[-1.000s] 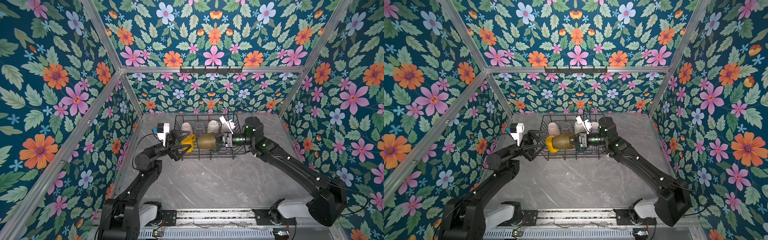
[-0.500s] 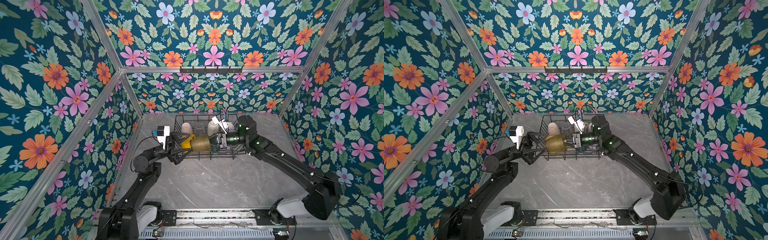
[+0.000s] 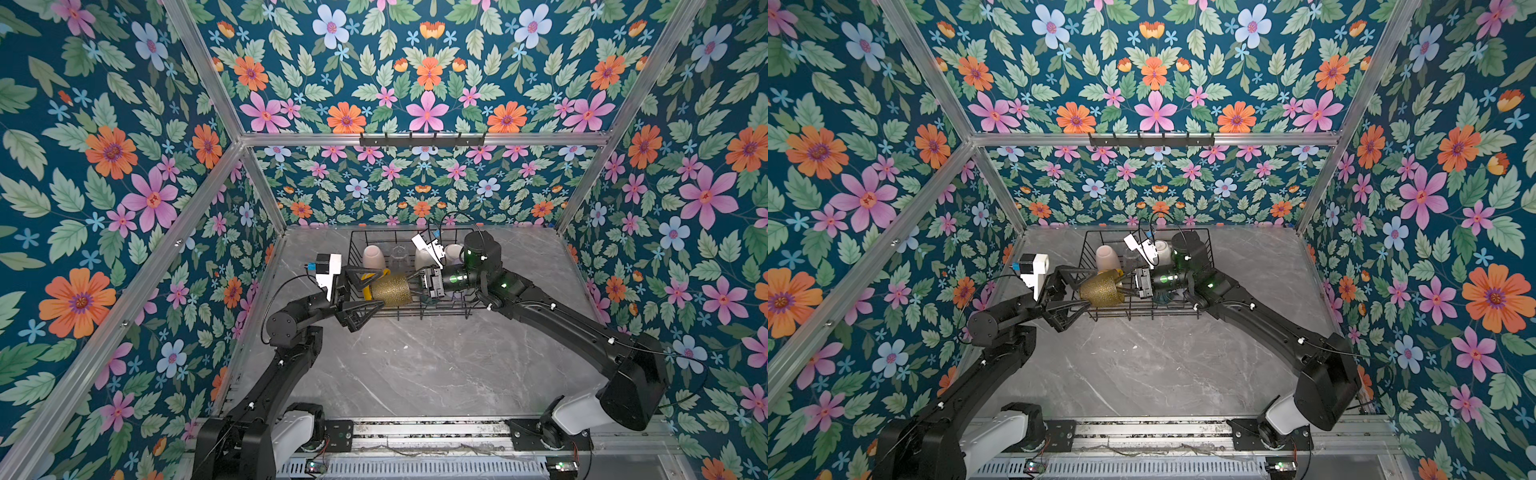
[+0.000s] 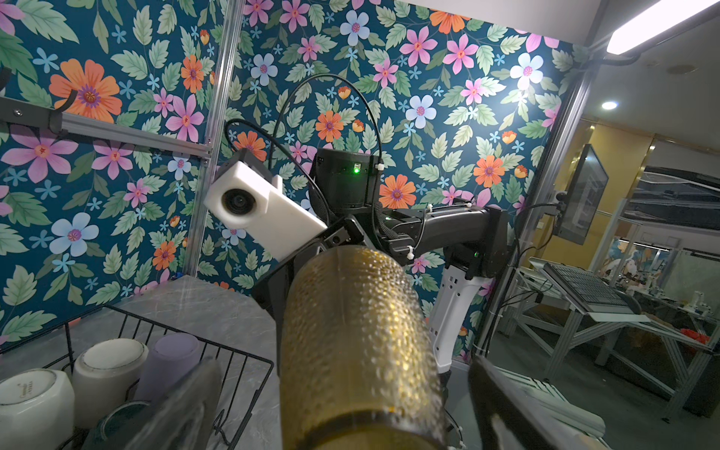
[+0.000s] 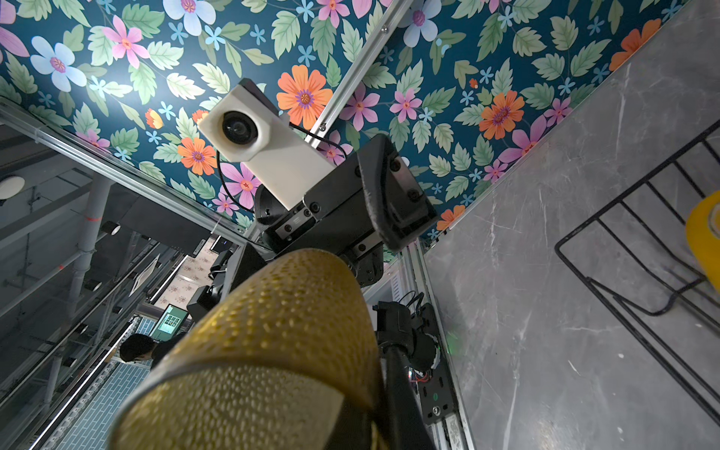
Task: Load cups into a dish rack
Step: Place the cup upside down at the dish rack.
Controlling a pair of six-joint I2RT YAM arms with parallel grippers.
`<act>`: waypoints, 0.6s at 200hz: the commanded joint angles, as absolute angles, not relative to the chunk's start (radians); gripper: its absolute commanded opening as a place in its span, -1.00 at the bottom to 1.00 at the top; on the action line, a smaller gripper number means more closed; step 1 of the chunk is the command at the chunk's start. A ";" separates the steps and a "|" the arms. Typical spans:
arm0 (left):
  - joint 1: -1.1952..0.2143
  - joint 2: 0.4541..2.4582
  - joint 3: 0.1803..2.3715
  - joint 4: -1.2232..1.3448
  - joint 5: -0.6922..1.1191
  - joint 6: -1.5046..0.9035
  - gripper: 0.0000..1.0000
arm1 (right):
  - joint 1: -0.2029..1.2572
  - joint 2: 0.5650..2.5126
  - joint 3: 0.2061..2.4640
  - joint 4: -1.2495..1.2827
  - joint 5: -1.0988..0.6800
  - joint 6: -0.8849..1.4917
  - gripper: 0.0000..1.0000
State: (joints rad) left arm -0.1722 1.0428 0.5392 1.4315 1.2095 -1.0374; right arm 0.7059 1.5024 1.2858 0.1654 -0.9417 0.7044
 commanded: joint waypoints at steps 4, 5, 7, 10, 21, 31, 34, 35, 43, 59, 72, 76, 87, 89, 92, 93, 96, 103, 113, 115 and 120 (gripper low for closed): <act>-0.178 1.037 0.542 1.447 1.231 -1.031 0.99 | 0.716 1.519 1.299 0.230 -0.963 0.721 -1.00; -0.178 1.037 0.543 1.447 1.231 -1.030 0.99 | 0.715 1.520 1.299 0.232 -0.963 0.723 -1.00; -0.179 1.037 0.543 1.447 1.232 -1.031 0.99 | 0.715 1.522 1.300 0.235 -0.963 0.724 -1.00; -0.180 1.037 0.543 1.447 1.234 -1.032 0.99 | 0.715 1.525 1.300 0.240 -0.963 0.727 -1.00; -0.184 1.038 0.546 1.447 1.240 -1.036 0.99 | 0.718 1.534 1.306 0.252 -0.968 0.736 -1.00; -0.188 1.036 0.547 1.447 1.242 -1.036 0.99 | 0.718 1.544 1.312 0.260 -0.969 0.745 -1.00; -0.188 1.036 0.548 1.447 1.244 -1.035 0.99 | 0.718 1.547 1.313 0.263 -0.969 0.747 -1.00; -0.188 1.036 0.548 1.447 1.245 -1.037 0.99 | 0.719 1.548 1.314 0.262 -0.969 0.748 -1.00; -0.190 1.034 0.546 1.447 1.244 -1.037 0.99 | 0.718 1.555 1.320 0.267 -0.975 0.752 -1.00; -0.194 1.033 0.542 1.447 1.245 -1.033 0.99 | 0.720 1.566 1.328 0.267 -0.979 0.753 -1.00; -0.196 1.034 0.544 1.447 1.244 -1.033 0.98 | 0.721 1.574 1.334 0.267 -0.980 0.754 -1.00; -0.196 1.035 0.546 1.447 1.247 -1.032 0.98 | 0.723 1.576 1.336 0.267 -0.979 0.754 -1.00; -0.198 1.035 0.550 1.446 1.249 -1.036 0.96 | 0.727 1.583 1.339 0.268 -0.979 0.755 -1.00; -0.198 1.036 0.551 1.446 1.251 -1.037 0.95 | 0.726 1.584 1.340 0.267 -0.978 0.755 -1.00; -0.198 1.036 0.552 1.445 1.252 -1.038 0.95 | 0.728 1.586 1.342 0.267 -0.977 0.755 -1.00; -0.198 1.036 0.553 1.445 1.252 -1.038 0.94 | 0.728 1.587 1.341 0.267 -0.977 0.755 -1.00; -0.198 1.037 0.554 1.445 1.253 -1.040 0.94 | 0.730 1.588 1.343 0.266 -0.977 0.757 -1.00; -0.199 1.035 0.557 1.445 1.256 -1.043 0.92 | 0.731 1.593 1.345 0.266 -0.976 0.760 -1.00; -0.199 1.034 0.556 1.445 1.257 -1.042 0.89 | 0.733 1.598 1.348 0.266 -0.980 0.761 -1.00; -0.199 1.034 0.555 1.445 1.258 -1.043 0.88 | 0.734 1.598 1.348 0.267 -0.980 0.761 -1.00; -0.201 1.033 0.555 1.445 1.259 -1.039 0.86 | 0.736 1.600 1.349 0.266 -0.979 0.761 -1.00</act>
